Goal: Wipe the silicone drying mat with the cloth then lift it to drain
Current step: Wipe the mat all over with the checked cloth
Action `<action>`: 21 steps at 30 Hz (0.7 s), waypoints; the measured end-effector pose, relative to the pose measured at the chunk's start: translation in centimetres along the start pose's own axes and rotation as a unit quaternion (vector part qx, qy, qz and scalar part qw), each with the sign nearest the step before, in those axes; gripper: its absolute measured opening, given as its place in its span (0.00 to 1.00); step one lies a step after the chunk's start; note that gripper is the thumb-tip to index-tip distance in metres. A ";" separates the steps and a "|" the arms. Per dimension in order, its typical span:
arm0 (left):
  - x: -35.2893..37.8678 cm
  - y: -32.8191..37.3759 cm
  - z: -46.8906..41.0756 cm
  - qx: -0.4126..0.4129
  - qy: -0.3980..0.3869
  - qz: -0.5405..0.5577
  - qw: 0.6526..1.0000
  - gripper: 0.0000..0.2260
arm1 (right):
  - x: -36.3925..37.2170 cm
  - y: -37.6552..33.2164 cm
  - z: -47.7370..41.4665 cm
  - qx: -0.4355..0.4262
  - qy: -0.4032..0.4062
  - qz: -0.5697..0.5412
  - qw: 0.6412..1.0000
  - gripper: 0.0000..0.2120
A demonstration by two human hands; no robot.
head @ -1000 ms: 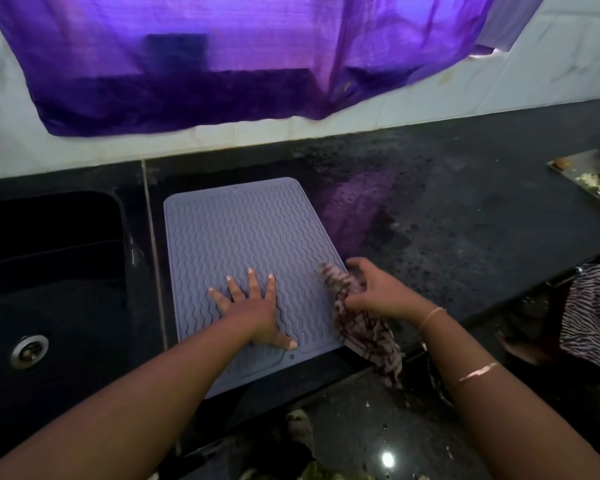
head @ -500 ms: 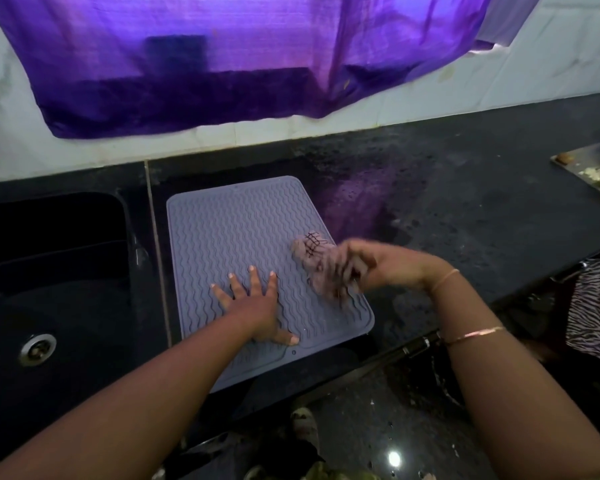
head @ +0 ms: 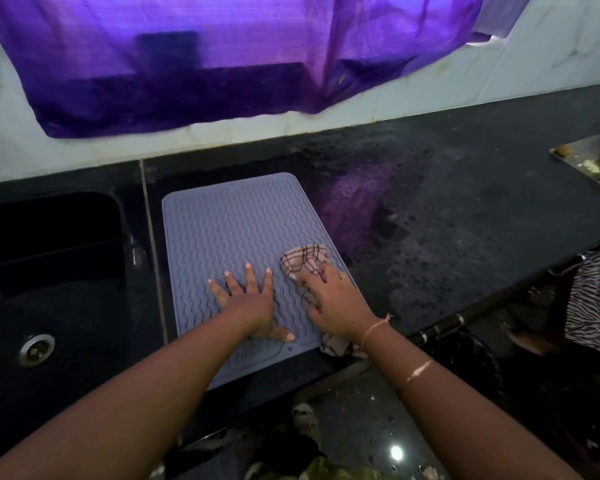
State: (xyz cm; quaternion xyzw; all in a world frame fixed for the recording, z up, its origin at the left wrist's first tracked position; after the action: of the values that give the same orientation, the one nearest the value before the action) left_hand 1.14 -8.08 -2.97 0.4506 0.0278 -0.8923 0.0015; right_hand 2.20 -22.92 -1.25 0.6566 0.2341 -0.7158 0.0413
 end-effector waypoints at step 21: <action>0.0 -0.1 0.3 0.014 0.009 0.010 1.000 0.59 | -8.6 2.4 -3.5 0.142 0.043 -0.525 0.838 0.11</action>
State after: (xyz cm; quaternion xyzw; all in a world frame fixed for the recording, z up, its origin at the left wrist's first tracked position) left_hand 0.89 -8.00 -2.74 0.4587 0.0112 -0.8885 0.0036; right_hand 7.50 -25.79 6.28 0.4645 0.4412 -0.6265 -0.4440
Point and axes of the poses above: each hand's wrist, its own z-axis away from the middle knuckle, its own x-axis out of the palm, y = z × x, the point moved 5 cm from there along -z, towards the middle knuckle, and after that the axes turned 6 degrees about y, right-handed, at the moved point
